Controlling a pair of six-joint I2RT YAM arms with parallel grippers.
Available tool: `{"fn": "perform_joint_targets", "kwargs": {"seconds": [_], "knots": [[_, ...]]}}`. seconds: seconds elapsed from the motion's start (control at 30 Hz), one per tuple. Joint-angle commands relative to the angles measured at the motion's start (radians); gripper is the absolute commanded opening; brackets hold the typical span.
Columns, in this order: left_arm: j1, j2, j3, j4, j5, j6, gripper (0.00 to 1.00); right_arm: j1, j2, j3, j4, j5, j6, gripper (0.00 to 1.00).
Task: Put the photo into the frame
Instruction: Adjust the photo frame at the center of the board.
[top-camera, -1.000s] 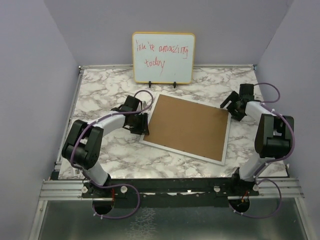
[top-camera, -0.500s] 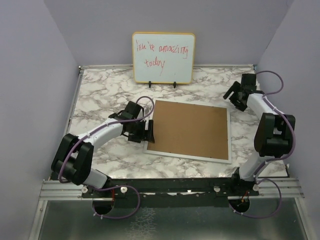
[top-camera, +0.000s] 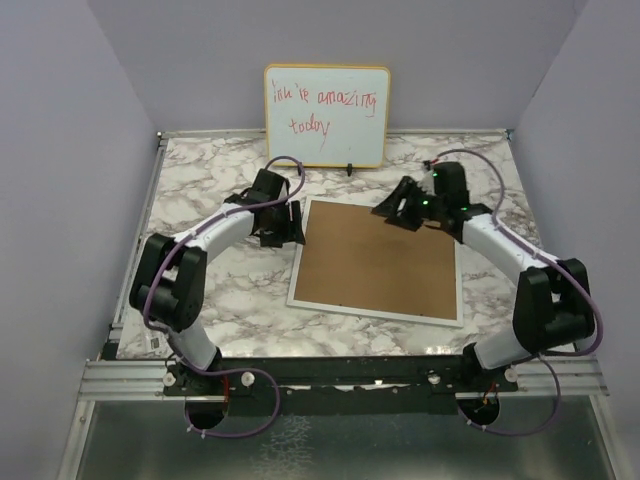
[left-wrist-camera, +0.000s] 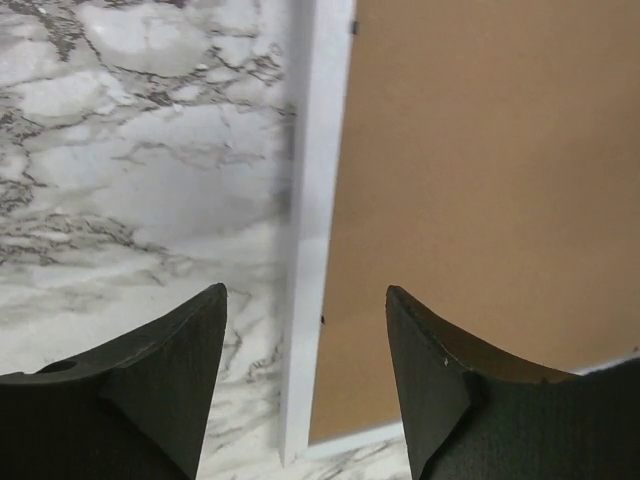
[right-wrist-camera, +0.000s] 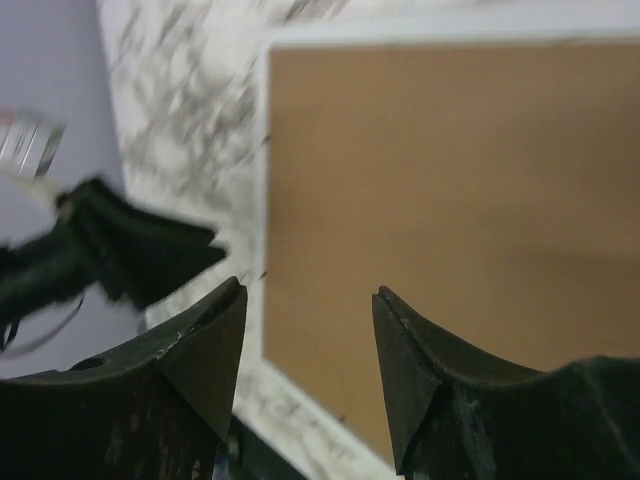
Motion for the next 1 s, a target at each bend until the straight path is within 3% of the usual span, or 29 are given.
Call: {"fn": "perform_joint_targets", "kwargs": {"seconds": [0.0, 0.13, 0.23, 0.33, 0.43, 0.67, 0.97], "knots": [[0.043, 0.130, 0.036, 0.034, 0.030, -0.041, 0.64, 0.225, 0.047, -0.066, 0.222, -0.192, 0.178, 0.57], [0.060, 0.221, 0.069, 0.040, 0.063, -0.003, 0.59, 0.375, 0.134, -0.063, 0.352, -0.187, 0.265, 0.45], [0.071, 0.261, 0.069, 0.045, 0.091, 0.017, 0.52, 0.450, 0.209, -0.047, 0.406, -0.185, 0.302, 0.29], [0.077, 0.273, 0.037, 0.065, 0.135, 0.023, 0.43, 0.491, 0.265, -0.042, 0.471, -0.161, 0.344, 0.16], [0.081, 0.272, -0.009, 0.078, 0.142, 0.022, 0.36, 0.512, 0.311, -0.032, 0.528, -0.145, 0.378, 0.09], [0.087, 0.298, -0.078, 0.090, 0.130, 0.016, 0.22, 0.555, 0.443, 0.030, 0.559, -0.144, 0.438, 0.03], [0.091, 0.309, -0.095, 0.084, 0.107, 0.013, 0.17, 0.561, 0.531, 0.092, 0.504, -0.111, 0.461, 0.02]]}}
